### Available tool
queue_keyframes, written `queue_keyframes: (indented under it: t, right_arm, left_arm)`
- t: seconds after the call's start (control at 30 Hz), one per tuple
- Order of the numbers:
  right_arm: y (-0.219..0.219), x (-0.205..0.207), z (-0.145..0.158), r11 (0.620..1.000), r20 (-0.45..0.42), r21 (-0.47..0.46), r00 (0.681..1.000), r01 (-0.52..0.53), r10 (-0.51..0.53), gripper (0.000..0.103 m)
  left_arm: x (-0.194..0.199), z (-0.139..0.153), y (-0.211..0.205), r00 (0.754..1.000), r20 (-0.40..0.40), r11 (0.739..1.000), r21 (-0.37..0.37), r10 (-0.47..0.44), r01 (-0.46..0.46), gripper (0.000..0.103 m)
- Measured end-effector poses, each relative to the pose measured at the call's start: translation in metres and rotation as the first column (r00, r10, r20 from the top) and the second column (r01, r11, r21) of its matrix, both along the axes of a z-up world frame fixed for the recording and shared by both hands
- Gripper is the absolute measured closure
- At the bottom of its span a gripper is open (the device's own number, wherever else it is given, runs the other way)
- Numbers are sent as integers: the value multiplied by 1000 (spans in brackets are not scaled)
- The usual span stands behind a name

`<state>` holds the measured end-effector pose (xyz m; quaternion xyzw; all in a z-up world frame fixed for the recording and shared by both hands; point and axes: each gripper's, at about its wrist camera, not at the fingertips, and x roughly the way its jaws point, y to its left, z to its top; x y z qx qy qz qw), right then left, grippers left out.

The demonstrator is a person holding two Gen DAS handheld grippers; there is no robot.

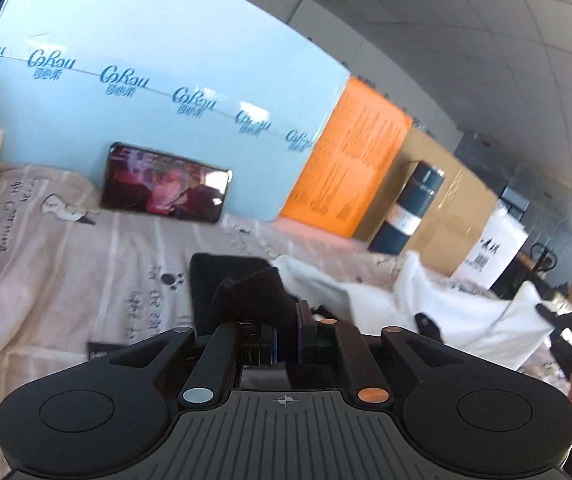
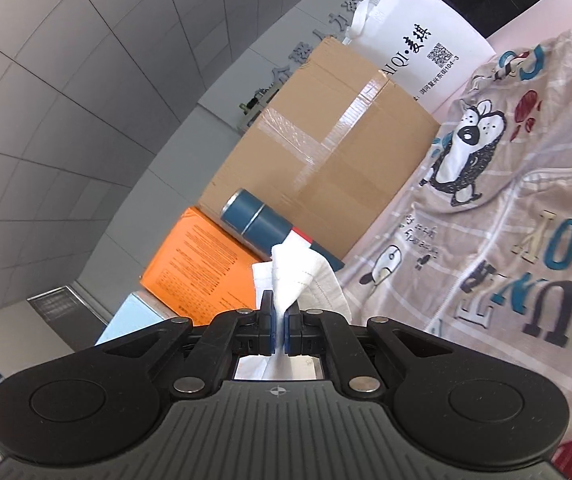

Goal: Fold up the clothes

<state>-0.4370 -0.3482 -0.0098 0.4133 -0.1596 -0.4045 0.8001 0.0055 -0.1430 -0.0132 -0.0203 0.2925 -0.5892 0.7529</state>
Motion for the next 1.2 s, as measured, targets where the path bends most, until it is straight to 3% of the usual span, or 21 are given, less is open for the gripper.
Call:
queue_keyframes:
  t: [0.03, 0.1, 0.17, 0.23, 0.33, 0.43, 0.5, 0.57, 0.63, 0.73, 0.8, 0.9, 1.07, 1.2]
  right_arm:
    - [8, 0, -1, 1000, -20, -25, 1000, -17, 16, 99]
    - [24, -1, -2, 996, -60, -75, 997, -52, 47, 99]
    - [36, 1, 2, 991, -167, -122, 986, -51, 30, 99]
    - [38, 3, 0, 989, -252, -142, 968, -39, 2, 98]
    - [39, 1, -5, 993, -329, -118, 943, 8, -46, 95]
    - [39, -7, -10, 990, -356, -116, 927, 82, -118, 86]
    - [43, -11, -11, 976, -381, -152, 902, 156, -203, 56]
    - [48, -13, -7, 958, -404, -204, 874, 203, -271, 52]
    - [48, -10, -1, 960, -411, -233, 879, 154, -241, 49]
    - [42, 6, 10, 968, -445, -249, 886, 15, -129, 30]
    - [30, 25, 17, 966, -476, -250, 877, -67, -63, 27]
    - [-2, 57, 26, 978, -509, -180, 861, -103, -3, 27]
    - [-71, 100, 29, 992, -482, -3, 870, -124, 107, 27]
    - [-119, 126, 13, 979, -521, 76, 830, -190, 202, 27]
  left_arm:
    - [-3, -2, 3, 999, 24, 999, 25, 24, -24, 83]
    - [-4, -1, 7, 994, 68, 996, 28, 83, -85, 65]
    - [-3, 4, 13, 980, 125, 988, 5, 155, -157, 35]
    - [-5, 11, 25, 956, 190, 975, -31, 224, -222, 32]
    - [-9, 20, 35, 942, 238, 971, -85, 237, -223, 24]
    - [-21, 30, 36, 932, 304, 979, -122, 195, -164, 19]
    - [-30, 34, 30, 922, 355, 986, -123, 152, -115, 14]
    - [-43, 36, 20, 912, 405, 994, -103, 65, -25, 14]
    - [-59, 35, 7, 889, 457, 996, -64, -32, 69, 13]
    - [-85, 31, -16, 836, 521, 981, 15, -172, 193, 13]
    - [-104, 28, -32, 796, 548, 962, 67, -256, 264, 13]
    - [-125, 24, -54, 743, 571, 933, 131, -348, 336, 13]
    - [-141, 5, -81, 666, 597, 894, 265, -447, 362, 13]
    - [-137, -10, -92, 628, 599, 868, 362, -496, 340, 13]
